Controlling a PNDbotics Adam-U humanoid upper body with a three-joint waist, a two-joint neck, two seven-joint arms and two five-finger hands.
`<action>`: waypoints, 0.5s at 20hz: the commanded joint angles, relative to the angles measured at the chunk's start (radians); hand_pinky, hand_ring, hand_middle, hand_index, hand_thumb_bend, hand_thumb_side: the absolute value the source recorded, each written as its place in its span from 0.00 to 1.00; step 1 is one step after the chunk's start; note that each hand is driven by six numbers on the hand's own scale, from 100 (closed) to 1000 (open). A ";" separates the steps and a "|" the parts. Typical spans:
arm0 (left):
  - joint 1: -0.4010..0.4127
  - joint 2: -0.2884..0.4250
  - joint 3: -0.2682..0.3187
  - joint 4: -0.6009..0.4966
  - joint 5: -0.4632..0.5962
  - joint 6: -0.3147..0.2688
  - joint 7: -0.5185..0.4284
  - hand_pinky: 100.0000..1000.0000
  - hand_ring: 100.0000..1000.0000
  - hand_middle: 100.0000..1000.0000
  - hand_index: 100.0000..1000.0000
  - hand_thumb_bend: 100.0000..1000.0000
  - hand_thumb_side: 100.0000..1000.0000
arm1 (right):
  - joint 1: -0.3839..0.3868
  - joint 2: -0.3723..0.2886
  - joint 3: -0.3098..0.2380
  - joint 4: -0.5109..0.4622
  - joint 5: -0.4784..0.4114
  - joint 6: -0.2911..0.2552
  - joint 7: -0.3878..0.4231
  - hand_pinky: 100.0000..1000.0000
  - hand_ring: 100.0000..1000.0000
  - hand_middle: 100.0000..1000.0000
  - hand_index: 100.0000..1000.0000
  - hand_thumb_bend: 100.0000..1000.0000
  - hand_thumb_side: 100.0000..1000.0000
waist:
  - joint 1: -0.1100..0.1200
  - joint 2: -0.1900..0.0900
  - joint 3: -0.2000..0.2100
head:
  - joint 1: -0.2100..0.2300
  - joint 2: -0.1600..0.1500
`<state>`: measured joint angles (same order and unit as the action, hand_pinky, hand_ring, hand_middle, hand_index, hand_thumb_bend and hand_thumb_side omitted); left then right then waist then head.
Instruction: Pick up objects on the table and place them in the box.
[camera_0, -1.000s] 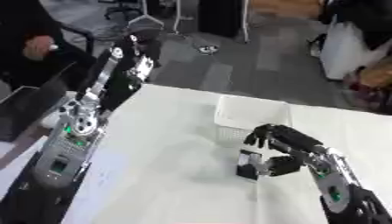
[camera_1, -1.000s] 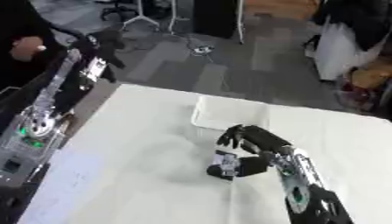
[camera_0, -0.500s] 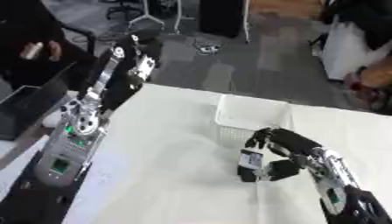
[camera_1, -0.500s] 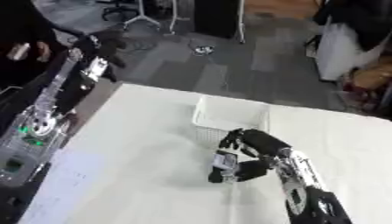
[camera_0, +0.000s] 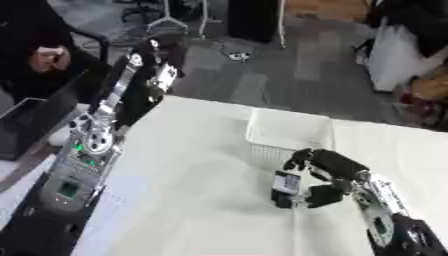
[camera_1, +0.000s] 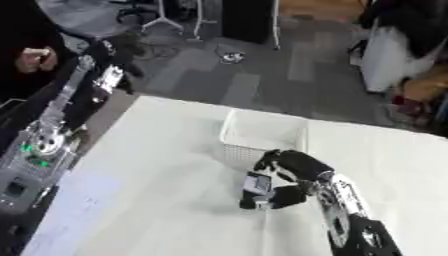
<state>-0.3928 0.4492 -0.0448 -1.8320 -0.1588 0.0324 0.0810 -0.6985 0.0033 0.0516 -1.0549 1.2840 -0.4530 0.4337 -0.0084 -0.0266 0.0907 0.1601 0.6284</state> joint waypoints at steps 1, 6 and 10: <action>-0.017 0.015 0.008 -0.015 0.000 0.000 -0.002 0.29 0.53 0.65 0.84 0.07 0.87 | -0.024 -0.006 -0.010 -0.007 0.021 0.004 -0.014 0.62 0.66 0.68 0.79 0.85 1.00 | 0.004 -0.009 -0.001 | 0.011 -0.004; -0.017 0.014 0.008 -0.014 0.000 0.000 -0.003 0.29 0.52 0.65 0.84 0.07 0.87 | -0.024 -0.007 -0.012 -0.001 0.035 0.007 -0.024 0.64 0.66 0.68 0.81 0.85 1.00 | 0.004 -0.009 -0.001 | 0.011 -0.007; -0.018 0.013 0.008 -0.014 0.000 0.000 -0.003 0.29 0.53 0.65 0.84 0.07 0.87 | -0.026 -0.003 -0.015 0.009 0.048 0.011 -0.028 0.64 0.66 0.68 0.82 0.85 1.00 | 0.004 -0.009 0.000 | 0.012 -0.008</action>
<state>-0.3928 0.4492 -0.0448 -1.8320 -0.1588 0.0323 0.0808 -0.6987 0.0032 0.0407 -1.0387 1.3256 -0.4421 0.4116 -0.0084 -0.0266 0.0899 0.1674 0.6282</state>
